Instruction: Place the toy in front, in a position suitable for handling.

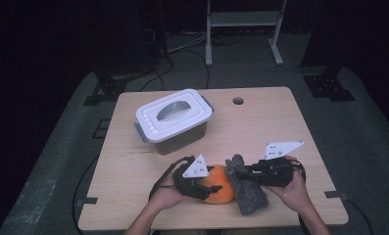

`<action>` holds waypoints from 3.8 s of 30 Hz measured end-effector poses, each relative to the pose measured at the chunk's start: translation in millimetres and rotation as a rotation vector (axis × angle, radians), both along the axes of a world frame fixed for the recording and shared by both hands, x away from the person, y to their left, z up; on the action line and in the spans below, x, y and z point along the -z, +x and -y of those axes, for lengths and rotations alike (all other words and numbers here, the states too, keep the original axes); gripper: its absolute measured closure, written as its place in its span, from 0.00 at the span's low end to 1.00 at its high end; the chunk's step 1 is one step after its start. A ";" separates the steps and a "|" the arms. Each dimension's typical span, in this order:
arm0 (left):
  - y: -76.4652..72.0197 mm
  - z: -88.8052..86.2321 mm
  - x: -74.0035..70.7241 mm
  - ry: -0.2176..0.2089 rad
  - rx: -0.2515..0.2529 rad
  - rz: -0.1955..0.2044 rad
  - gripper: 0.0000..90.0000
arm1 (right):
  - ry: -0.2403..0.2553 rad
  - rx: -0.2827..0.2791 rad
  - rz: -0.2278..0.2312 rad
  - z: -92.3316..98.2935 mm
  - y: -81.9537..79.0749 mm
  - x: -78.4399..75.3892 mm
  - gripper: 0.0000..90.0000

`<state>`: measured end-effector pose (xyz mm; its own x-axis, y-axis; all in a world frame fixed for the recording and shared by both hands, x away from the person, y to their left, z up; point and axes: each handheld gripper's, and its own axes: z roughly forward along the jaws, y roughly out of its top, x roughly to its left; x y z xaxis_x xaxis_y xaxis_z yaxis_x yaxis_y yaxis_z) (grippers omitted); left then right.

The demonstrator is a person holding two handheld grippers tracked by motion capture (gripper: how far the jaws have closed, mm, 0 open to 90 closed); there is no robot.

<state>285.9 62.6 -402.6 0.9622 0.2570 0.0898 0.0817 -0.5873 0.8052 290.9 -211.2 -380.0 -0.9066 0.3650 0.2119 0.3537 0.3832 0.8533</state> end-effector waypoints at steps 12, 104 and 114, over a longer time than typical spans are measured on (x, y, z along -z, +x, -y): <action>2.8 0.5 4.2 -0.043 0.026 -0.029 0.30 | -0.059 -0.020 -0.017 -6.2 1.5 10.9 0.85; 17.3 -22.4 -0.6 -0.052 -0.045 -0.139 0.19 | -0.080 0.015 -0.044 3.6 8.7 24.0 0.85; 9.5 -20.3 -4.2 -0.094 0.058 -0.113 0.34 | -0.089 0.074 -0.084 21.0 17.4 33.9 0.84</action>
